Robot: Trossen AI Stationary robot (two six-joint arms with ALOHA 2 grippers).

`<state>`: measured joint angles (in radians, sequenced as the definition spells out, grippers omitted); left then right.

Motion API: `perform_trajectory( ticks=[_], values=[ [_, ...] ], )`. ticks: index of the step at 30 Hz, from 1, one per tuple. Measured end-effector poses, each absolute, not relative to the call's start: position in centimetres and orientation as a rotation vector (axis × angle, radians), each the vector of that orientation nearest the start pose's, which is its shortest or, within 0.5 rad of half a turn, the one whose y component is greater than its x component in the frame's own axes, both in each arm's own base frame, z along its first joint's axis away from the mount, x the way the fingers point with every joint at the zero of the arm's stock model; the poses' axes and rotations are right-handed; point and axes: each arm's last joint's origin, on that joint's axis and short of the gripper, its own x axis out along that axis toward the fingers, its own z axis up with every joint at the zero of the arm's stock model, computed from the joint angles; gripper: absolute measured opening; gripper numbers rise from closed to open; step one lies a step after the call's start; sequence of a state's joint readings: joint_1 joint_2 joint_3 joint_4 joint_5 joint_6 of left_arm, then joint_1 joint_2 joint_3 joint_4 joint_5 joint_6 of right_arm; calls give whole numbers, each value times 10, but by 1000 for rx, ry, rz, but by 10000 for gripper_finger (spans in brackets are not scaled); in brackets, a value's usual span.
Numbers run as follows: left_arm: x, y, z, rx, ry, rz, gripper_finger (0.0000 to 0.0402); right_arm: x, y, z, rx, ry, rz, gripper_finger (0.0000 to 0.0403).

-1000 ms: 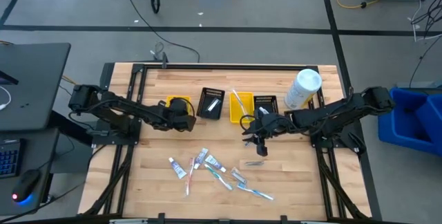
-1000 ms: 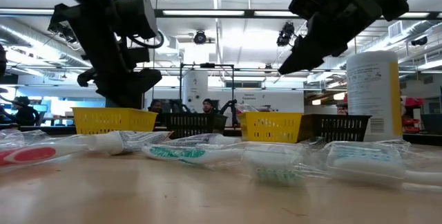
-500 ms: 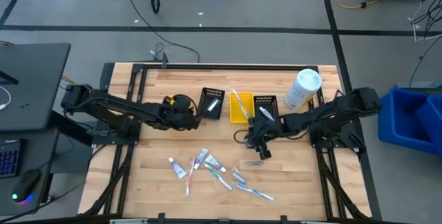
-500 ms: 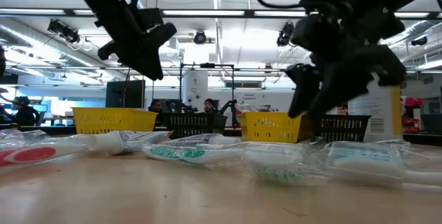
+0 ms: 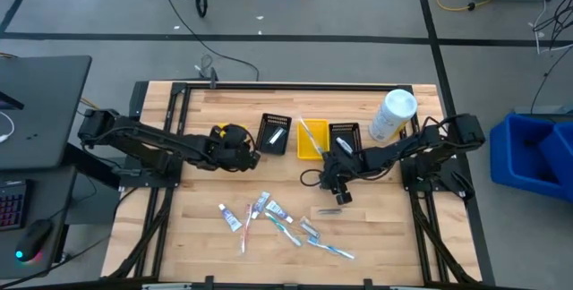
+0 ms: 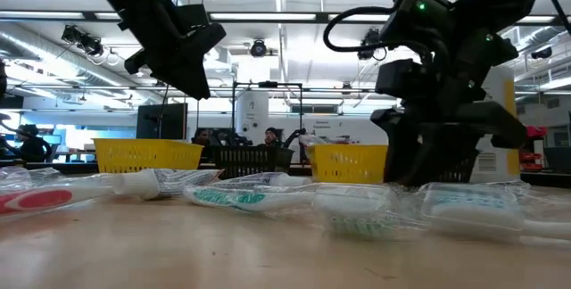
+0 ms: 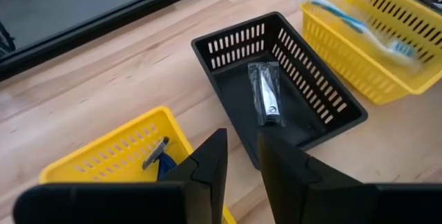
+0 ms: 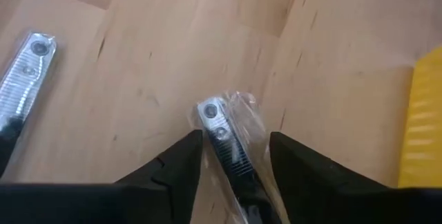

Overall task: Pick & Place Travel size toiletries
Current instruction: Put the silver nail cutter into the left black bin

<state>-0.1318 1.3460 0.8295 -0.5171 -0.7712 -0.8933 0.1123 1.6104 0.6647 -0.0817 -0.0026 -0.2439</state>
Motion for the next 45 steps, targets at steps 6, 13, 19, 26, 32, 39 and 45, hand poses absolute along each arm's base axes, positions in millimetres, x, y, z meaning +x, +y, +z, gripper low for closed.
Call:
perform_trajectory(
  ticks=[6,13,19,26,32,39,45],
  values=[
    [250,-13,216,-343,599,927,89,270,31,121,-286,1013,238,125],
    [250,-13,216,-335,603,924,89,271,31,121,-303,1010,243,55],
    [252,-13,217,-344,587,913,89,277,33,135,-242,966,208,56],
    [266,-17,226,-293,552,729,89,298,36,188,-172,722,165,56],
    [278,-25,237,-207,470,573,89,303,33,241,-118,405,10,58],
    [286,-38,241,-136,400,488,95,295,23,268,29,225,-385,59],
    [305,-47,231,-134,339,417,129,299,22,268,92,159,-446,59]
  ],
)
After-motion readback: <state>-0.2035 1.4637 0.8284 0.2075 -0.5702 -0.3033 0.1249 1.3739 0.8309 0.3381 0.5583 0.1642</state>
